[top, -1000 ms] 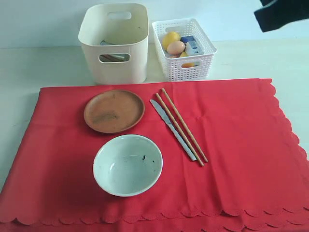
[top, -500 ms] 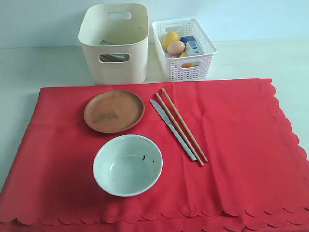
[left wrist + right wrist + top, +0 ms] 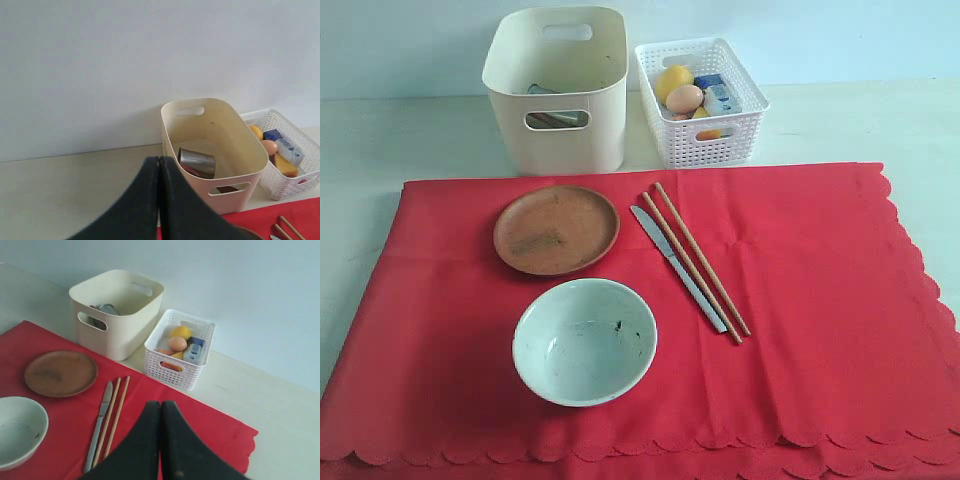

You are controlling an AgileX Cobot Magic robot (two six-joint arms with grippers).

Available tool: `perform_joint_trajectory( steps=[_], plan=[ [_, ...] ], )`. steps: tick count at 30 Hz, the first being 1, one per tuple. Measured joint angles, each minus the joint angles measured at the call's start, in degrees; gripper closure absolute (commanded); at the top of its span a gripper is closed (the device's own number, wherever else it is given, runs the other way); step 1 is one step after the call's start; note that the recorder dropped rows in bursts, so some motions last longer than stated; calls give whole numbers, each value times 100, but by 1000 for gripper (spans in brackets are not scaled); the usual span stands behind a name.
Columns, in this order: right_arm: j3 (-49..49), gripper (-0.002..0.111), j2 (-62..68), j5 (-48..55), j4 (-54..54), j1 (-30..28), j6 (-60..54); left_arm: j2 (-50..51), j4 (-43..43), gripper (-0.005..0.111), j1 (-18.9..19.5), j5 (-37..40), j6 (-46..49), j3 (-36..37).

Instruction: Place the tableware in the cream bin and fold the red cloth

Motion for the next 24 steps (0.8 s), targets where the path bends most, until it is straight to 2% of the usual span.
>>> perform_joint_trajectory(
  steps=[6, 24],
  plan=[
    [458, 108, -95, -875, 442, 0, 0, 23, 0, 107, 0, 0, 0, -12],
    [470, 108, -425, -885, 539, 0, 98, 23, 0, 107, 0, -8, 0, -12]
  ],
)
